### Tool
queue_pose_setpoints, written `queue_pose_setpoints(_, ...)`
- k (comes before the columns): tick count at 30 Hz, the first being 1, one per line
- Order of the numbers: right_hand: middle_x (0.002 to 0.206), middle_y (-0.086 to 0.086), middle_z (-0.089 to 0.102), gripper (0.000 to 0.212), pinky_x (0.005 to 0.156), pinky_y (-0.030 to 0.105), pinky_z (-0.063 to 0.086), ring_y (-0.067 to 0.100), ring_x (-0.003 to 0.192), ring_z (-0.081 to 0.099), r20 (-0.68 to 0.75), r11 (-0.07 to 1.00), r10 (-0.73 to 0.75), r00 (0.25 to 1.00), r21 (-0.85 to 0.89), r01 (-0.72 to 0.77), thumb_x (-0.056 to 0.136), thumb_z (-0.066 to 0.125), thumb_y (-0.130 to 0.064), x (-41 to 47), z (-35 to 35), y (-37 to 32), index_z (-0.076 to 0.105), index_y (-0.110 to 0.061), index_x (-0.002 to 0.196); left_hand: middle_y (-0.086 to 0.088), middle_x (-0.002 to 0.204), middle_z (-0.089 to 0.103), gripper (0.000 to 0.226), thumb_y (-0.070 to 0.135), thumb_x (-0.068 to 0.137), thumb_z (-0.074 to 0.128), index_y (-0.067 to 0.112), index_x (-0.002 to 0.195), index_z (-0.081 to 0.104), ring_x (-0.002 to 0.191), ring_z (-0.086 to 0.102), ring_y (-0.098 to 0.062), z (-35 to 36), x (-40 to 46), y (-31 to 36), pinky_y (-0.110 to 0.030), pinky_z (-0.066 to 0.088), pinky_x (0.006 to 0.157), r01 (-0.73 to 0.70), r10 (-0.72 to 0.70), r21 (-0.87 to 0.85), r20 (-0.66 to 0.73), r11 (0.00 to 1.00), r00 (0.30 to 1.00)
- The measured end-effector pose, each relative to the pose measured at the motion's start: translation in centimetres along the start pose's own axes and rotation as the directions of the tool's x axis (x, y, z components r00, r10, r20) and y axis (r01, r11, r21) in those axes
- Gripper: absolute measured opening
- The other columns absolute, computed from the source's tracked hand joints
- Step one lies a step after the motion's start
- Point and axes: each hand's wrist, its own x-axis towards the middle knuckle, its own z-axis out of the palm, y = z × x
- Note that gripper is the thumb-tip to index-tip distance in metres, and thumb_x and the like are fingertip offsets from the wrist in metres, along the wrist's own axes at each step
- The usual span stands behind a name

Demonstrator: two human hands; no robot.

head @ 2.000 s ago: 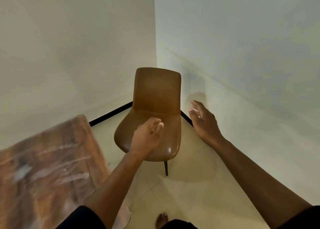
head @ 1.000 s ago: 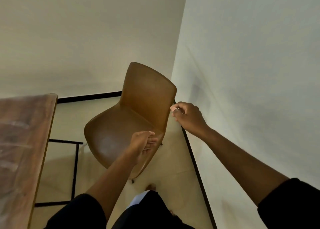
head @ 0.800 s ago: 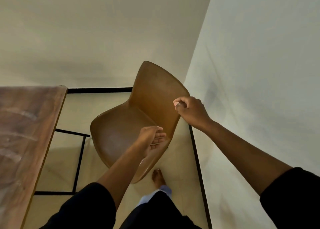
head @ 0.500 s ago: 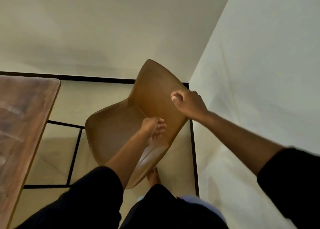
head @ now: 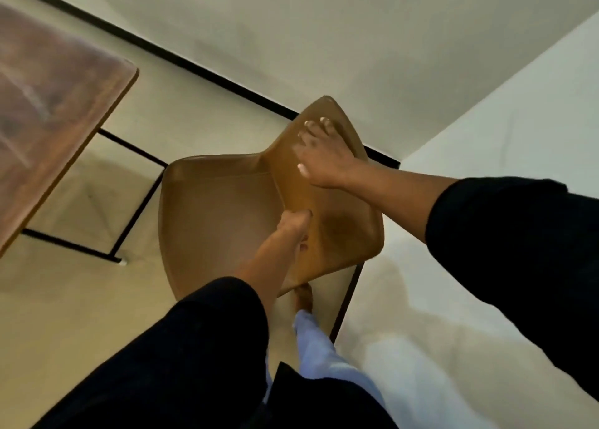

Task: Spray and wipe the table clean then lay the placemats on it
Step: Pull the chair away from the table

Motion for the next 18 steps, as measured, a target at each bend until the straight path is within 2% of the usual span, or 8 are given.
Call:
queue_pose_setpoints(2,0.153,0.018,0.049,0.048,0.124,0.06,0.013,0.037,0.152,0.028,0.032,0.983,-0.121,0.992,-0.134,0.125,0.098,0.054,-0.04,2.6,0.6,0.6,0.057,-0.016,0.139,-0.012,0.136,0.059,0.049,0.038,0.105,0.054,0.013,0.148,0.05,0.119,0.059,-0.037,0.7,0.4,-0.7,-0.053,0.054,0.096,0.096,-0.096,-0.074,0.001,0.993,0.995)
queue_pose_setpoints(4,0.151,0.017,0.051,0.048,0.124,0.061,0.013,0.036,0.151,0.031,0.039,0.952,-0.192,0.981,-0.235,0.196,0.098,0.054,-0.042,4.8,1.1,1.0,0.058,-0.017,0.139,-0.014,0.145,0.055,0.051,0.038,0.108,0.052,0.011,0.151,0.046,0.128,0.055,-0.039,1.3,1.0,-1.4,-0.056,0.051,0.106,0.154,-0.155,-0.078,-0.009,0.985,0.988)
queue_pose_setpoints(7,0.147,0.017,0.054,0.045,0.124,0.063,0.013,0.037,0.147,0.036,0.042,0.906,-0.244,0.969,-0.346,0.243,0.101,0.049,-0.038,8.1,2.1,1.4,0.057,-0.016,0.14,-0.016,0.139,0.057,0.048,0.032,0.11,0.049,0.004,0.148,0.049,0.125,0.059,-0.036,2.5,2.3,-3.5,-0.044,0.051,0.106,0.146,-0.138,0.117,-0.075,0.982,0.988)
queue_pose_setpoints(9,0.142,0.017,0.057,0.043,0.122,0.063,0.019,0.037,0.141,0.042,0.087,0.897,-0.223,0.971,-0.372,0.239,0.101,0.048,-0.034,9.8,2.5,1.5,0.058,-0.015,0.138,-0.017,0.141,0.059,0.049,0.033,0.108,0.048,0.006,0.149,0.051,0.128,0.06,-0.036,3.3,2.9,-4.4,-0.045,0.049,0.112,0.143,-0.126,0.192,-0.097,0.971,0.987)
queue_pose_setpoints(12,0.135,0.018,0.061,0.042,0.112,0.062,0.036,0.039,0.127,0.054,0.152,0.877,-0.171,0.973,-0.426,0.221,0.1,0.051,-0.034,11.8,3.5,1.4,0.059,-0.013,0.135,-0.022,0.151,0.054,0.048,0.029,0.114,0.044,0.001,0.152,0.047,0.139,0.053,-0.039,4.4,4.2,-5.8,-0.044,0.042,0.118,0.2,-0.198,0.001,-0.115,0.98,0.973)
queue_pose_setpoints(14,0.13,0.018,0.062,0.04,0.104,0.059,0.044,0.039,0.117,0.059,0.167,0.868,-0.14,0.976,-0.454,0.202,0.101,0.051,-0.034,12.3,4.3,1.5,0.059,-0.011,0.133,-0.021,0.158,0.048,0.053,0.029,0.113,0.049,0.001,0.157,0.041,0.143,0.049,-0.044,4.9,3.9,-7.6,-0.052,0.046,0.107,0.252,-0.266,-0.26,-0.019,0.932,0.964)
queue_pose_setpoints(16,0.123,0.019,0.064,0.037,0.099,0.055,0.048,0.037,0.109,0.062,0.153,0.855,-0.132,0.979,-0.483,0.19,0.102,0.051,-0.033,12.8,5.0,1.8,0.061,-0.009,0.129,-0.013,0.146,0.054,0.072,0.049,0.1,0.069,0.016,0.157,0.04,0.122,0.061,-0.048,5.6,3.3,-9.4,-0.053,0.061,0.074,0.324,-0.318,-0.481,0.096,0.815,0.943)
queue_pose_setpoints(18,0.116,0.017,0.065,0.037,0.095,0.051,0.05,0.034,0.102,0.064,0.133,0.844,-0.131,0.982,-0.505,0.181,0.102,0.051,-0.036,13.2,5.5,2.0,0.063,-0.009,0.124,-0.012,0.14,0.057,0.07,0.055,0.094,0.07,0.022,0.149,0.041,0.106,0.066,-0.048,6.6,3.4,-9.4,-0.052,0.061,0.05,0.419,-0.366,-0.605,0.218,0.677,0.905)
